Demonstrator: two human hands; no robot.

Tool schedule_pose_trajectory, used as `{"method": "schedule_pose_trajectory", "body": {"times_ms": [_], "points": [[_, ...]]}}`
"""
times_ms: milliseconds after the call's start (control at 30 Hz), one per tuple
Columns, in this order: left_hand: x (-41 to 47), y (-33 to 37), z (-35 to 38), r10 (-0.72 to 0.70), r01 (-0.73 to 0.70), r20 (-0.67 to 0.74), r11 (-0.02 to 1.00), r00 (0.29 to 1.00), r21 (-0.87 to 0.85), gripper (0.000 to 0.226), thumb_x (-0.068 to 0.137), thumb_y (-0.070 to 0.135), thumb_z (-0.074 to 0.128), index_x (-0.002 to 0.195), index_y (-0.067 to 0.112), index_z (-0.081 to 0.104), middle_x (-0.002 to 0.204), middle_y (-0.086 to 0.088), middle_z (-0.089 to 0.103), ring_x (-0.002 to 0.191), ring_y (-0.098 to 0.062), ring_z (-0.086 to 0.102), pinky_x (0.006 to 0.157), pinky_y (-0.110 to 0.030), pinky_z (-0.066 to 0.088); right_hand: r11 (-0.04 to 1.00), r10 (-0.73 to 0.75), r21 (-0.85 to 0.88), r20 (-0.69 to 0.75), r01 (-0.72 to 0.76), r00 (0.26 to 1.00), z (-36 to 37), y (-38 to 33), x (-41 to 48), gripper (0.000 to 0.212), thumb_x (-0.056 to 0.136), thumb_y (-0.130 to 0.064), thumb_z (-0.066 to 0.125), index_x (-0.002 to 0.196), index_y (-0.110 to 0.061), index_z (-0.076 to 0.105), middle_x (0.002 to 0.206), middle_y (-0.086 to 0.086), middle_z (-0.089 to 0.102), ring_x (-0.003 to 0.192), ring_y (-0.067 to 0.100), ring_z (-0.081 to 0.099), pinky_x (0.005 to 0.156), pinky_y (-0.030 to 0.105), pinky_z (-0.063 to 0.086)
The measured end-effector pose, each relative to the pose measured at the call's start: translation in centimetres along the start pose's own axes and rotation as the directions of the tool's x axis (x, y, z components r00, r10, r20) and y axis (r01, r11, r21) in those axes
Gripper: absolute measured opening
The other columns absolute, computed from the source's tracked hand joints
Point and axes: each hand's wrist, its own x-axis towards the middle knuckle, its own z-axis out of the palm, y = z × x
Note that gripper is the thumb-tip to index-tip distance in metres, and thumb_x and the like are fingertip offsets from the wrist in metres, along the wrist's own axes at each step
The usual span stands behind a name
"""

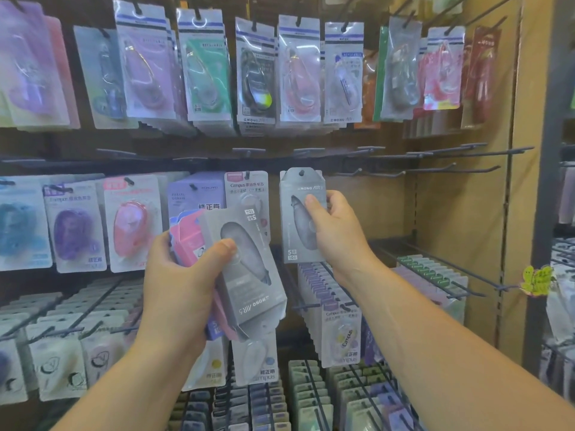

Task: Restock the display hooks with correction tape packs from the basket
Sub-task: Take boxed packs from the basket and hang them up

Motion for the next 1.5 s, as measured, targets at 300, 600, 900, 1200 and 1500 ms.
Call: {"method": "schedule_pose_trajectory", "body": {"times_ms": [300, 600, 900, 1200, 1500], "points": [[0.3, 0.5, -0.8, 0.026, -0.025, 0.038, 1.0, 0.999, -0.011, 0.073, 0.051, 0.048, 0.08, 0.117, 0.022, 0.063, 0.092, -0.006, 0.071, 0.07, -0.026, 0.071, 0.052, -0.039, 0.055, 0.969, 0.189, -0.172, 0.069, -0.175, 0.98, 1.1, 1.0, 5.0, 0.035, 0.105, -0.046, 0.05, 0.13, -0.022, 0.055, 0.12, -0.002, 0.066, 0.098, 0.013, 0.065, 0.07, 0.026, 0.051], [0.3, 0.5, -2.0, -0.02, 0.026, 0.058, 0.995, 0.998, -0.098, 0.077, 0.053, 0.045, 0.081, 0.118, 0.01, 0.06, 0.081, -0.004, 0.067, 0.066, -0.023, 0.069, 0.053, -0.037, 0.056, 0.927, 0.117, -0.338, -0.159, -0.166, 0.98, 2.2, 1.5, 5.7, 0.044, 0.103, -0.047, 0.054, 0.138, -0.021, 0.048, 0.13, 0.0, 0.055, 0.104, 0.017, 0.052, 0.079, 0.029, 0.043], [-0.7, 0.6, 1.0, -0.052, 0.07, 0.095, 0.978, 0.994, -0.199, 0.064, 0.065, 0.033, 0.083, 0.121, 0.01, 0.061, 0.105, -0.02, 0.073, 0.088, -0.035, 0.074, 0.077, -0.052, 0.063, 0.997, 0.045, -0.069, 0.351, -0.022, 0.935, -1.0, -3.1, -9.6, 0.05, 0.073, -0.062, 0.082, 0.102, -0.022, 0.074, 0.095, -0.001, 0.078, 0.085, 0.016, 0.074, 0.067, 0.029, 0.059], [-1.9, 0.1, 3.7, -0.144, 0.17, 0.129, 0.962, 0.981, -0.215, 0.073, 0.065, 0.041, 0.089, 0.125, 0.012, 0.062, 0.117, -0.022, 0.075, 0.103, -0.043, 0.076, 0.087, -0.07, 0.059, 0.981, 0.129, 0.115, 0.232, -0.159, 0.964, -1.4, -2.1, -11.0, 0.025, 0.088, -0.023, 0.078, 0.108, -0.01, 0.069, 0.095, 0.007, 0.078, 0.076, 0.016, 0.074, 0.06, 0.026, 0.057], [-3.3, 0.0, 4.1, -0.091, 0.138, 0.303, 0.981, 0.949, -0.135, 0.061, 0.077, 0.032, 0.079, 0.133, 0.028, 0.056, 0.118, 0.001, 0.078, 0.101, -0.024, 0.078, 0.071, -0.042, 0.066, 0.939, 0.102, 0.3, 0.216, -0.166, 0.971, -2.3, -2.4, -10.2, 0.027, 0.099, -0.028, 0.063, 0.124, -0.017, 0.06, 0.113, 0.006, 0.075, 0.098, 0.024, 0.076, 0.07, 0.043, 0.064]]}}
